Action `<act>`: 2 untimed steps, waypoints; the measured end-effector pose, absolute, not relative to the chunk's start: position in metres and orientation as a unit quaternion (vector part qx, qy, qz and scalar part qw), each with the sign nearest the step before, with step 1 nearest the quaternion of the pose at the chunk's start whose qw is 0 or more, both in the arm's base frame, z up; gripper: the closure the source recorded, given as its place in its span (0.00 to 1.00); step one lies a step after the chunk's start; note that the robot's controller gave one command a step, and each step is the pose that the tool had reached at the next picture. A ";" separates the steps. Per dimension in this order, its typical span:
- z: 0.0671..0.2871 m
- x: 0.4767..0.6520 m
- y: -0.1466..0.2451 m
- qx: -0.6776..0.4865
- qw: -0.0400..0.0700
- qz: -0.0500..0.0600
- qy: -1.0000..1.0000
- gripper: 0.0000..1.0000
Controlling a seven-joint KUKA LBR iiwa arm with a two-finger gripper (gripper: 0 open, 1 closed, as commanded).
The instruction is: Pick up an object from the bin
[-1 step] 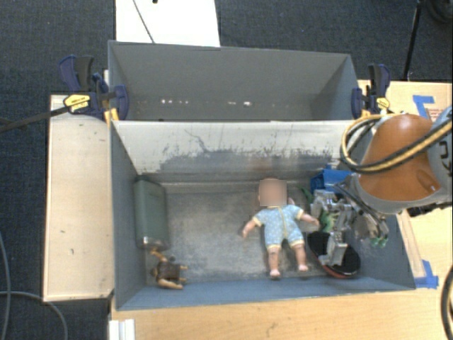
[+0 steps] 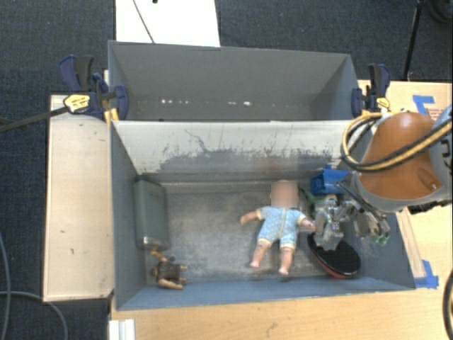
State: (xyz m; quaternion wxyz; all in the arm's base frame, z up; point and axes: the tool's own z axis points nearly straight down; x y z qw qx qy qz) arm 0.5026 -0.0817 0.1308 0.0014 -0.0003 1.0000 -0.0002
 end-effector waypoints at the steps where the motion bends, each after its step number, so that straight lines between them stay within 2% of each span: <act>1: 0.131 0.503 -0.082 -0.001 0.001 0.000 1.000 1.00; 2: 0.181 0.526 -0.089 0.019 0.000 0.000 1.000 1.00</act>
Offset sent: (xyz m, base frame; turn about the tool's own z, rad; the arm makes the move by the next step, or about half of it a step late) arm 0.0299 -0.0110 0.0670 0.0515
